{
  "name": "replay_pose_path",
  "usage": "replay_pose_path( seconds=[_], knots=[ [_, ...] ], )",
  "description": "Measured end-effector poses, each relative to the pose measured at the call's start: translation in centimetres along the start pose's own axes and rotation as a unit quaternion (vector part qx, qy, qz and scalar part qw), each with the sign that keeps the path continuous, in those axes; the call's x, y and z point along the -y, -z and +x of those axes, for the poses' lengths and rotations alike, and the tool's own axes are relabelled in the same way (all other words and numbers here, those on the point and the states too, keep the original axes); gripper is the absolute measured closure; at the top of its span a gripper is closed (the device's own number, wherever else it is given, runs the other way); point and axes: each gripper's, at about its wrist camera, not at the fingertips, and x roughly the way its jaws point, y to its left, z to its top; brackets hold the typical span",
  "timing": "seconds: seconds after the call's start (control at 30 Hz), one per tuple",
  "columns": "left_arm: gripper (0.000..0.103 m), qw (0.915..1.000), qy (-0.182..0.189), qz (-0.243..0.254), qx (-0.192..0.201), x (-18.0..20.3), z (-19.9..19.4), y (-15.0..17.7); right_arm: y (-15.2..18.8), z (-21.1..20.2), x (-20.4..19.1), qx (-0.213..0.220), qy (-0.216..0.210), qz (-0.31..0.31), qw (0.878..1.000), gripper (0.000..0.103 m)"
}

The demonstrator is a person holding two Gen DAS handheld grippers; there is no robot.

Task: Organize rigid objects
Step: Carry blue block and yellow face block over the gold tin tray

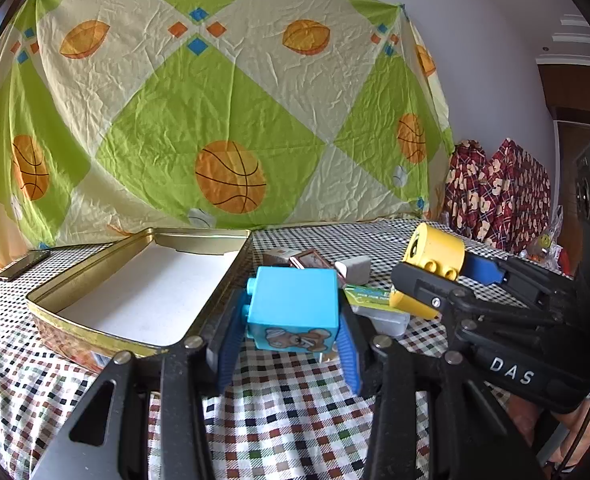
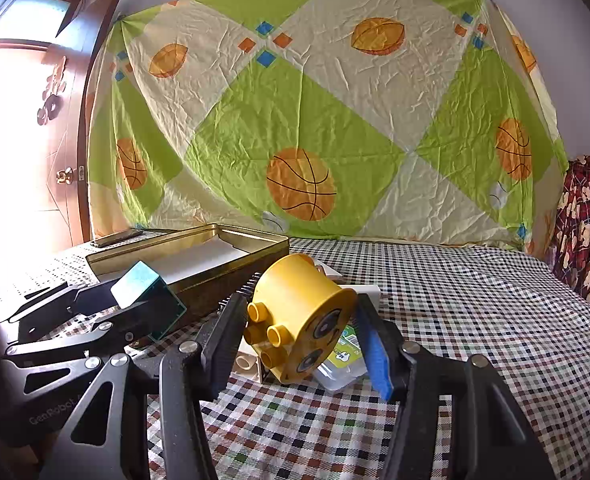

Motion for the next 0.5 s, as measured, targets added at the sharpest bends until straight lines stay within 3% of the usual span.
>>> replay_pose_path(
  seconds=[0.5],
  knots=[
    [0.062, 0.9993, 0.003, 0.016, 0.034, 0.5, -1.1, 0.2, 0.2, -0.8, -0.2, 0.022, 0.003, -0.007, 1.0, 0.046]
  ],
)
